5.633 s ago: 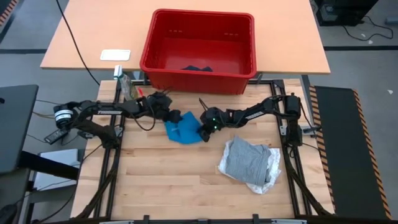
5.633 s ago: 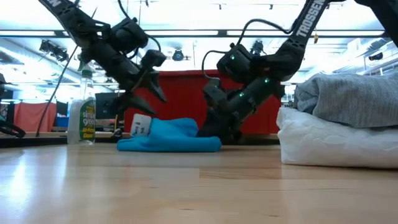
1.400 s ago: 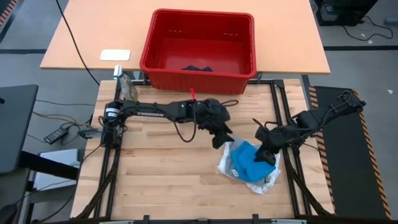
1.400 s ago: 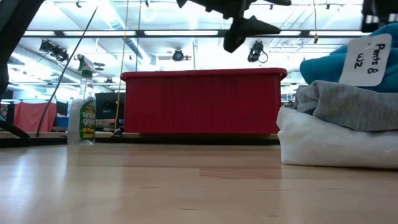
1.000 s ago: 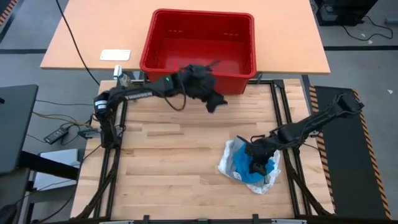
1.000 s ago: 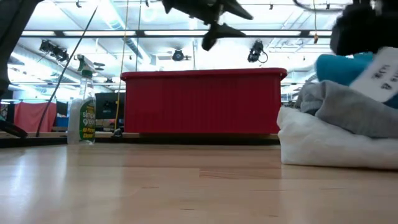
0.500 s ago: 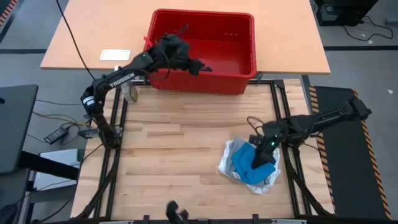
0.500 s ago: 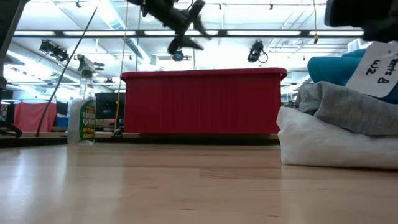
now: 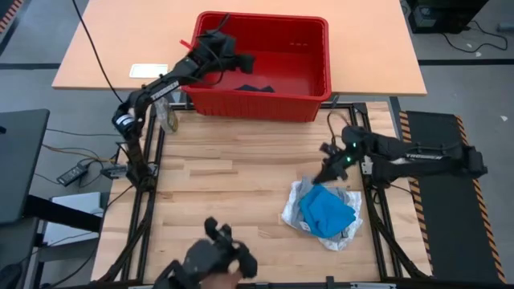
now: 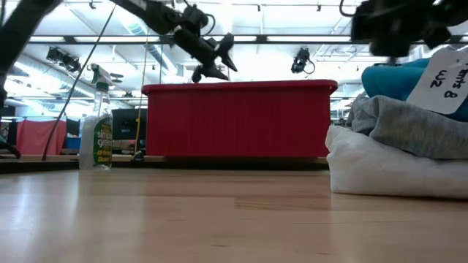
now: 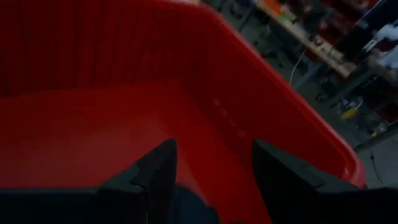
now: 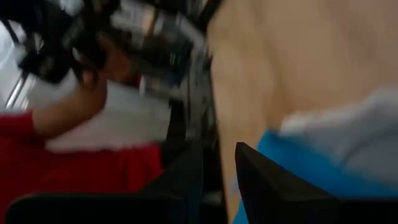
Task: Fold laundry
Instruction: Remove the blue shorts from the red laundry bin
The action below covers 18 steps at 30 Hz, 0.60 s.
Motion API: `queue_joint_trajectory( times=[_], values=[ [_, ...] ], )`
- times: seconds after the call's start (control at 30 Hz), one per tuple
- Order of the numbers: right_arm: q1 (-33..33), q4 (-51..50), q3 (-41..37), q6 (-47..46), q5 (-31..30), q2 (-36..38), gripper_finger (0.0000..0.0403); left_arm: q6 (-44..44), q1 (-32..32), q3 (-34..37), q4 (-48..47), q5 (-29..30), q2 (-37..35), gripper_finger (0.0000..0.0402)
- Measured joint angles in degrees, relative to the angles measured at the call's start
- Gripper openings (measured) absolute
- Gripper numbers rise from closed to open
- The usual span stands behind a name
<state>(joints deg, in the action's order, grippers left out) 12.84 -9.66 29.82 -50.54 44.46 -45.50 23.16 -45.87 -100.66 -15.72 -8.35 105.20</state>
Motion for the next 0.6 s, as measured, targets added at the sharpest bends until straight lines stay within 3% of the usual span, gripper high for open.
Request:
queue_joint_trajectory(
  times=[0.17,0.33,0.47,0.6],
  values=[
    [12.32,8.55,0.0,-3.07,-7.83,-2.13,0.0103,4.87,-3.55,-0.02,10.87,-3.61,6.66,0.0208],
    [23.2,16.28,0.0,-6.46,-10.33,-5.78,0.0103,4.78,-3.7,0.0,14.49,-6.52,12.75,0.0208],
    [28.48,20.58,0.0,-8.36,-9.47,-9.09,0.0103,1.46,-2.9,0.07,9.52,-10.68,15.7,0.0208],
    [30.94,24.63,0.0,-8.81,-5.25,-11.39,0.0103,-4.39,-1.81,0.02,-1.78,-12.58,15.47,0.0208]
  ],
)
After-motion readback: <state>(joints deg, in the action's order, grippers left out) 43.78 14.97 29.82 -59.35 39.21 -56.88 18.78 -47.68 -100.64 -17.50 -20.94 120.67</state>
